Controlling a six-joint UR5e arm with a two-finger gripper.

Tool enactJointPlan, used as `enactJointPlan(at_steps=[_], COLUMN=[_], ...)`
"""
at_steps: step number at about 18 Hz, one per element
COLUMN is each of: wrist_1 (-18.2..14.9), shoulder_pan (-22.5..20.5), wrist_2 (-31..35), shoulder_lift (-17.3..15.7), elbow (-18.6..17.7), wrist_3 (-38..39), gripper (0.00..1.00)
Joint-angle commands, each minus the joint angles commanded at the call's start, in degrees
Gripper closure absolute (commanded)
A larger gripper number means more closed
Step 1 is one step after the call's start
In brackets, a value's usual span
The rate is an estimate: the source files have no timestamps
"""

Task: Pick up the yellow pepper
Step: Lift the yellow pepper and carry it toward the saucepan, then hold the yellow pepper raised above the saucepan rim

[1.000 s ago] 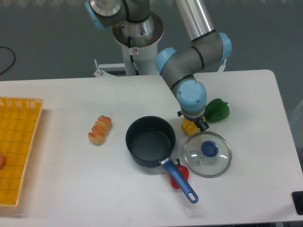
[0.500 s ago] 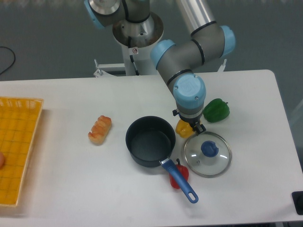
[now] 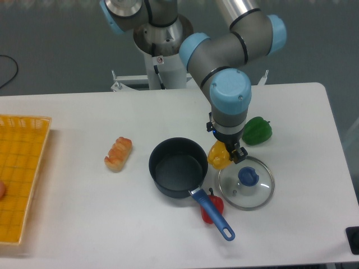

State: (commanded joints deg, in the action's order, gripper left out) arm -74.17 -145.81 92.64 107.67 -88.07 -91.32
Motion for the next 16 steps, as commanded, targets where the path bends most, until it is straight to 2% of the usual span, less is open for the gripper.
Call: enactJointPlan(at_steps=[5,16], wrist_1=[-0.6,-1.6], shoulder_pan=[0.8,0.5], wrist_2=[-2.5,-3.3], shoulder_lift=[-1.4,-1.5], elbow=[0.0,0.0], wrist_3=[0.1,0.1], gripper=[0.4,0.4])
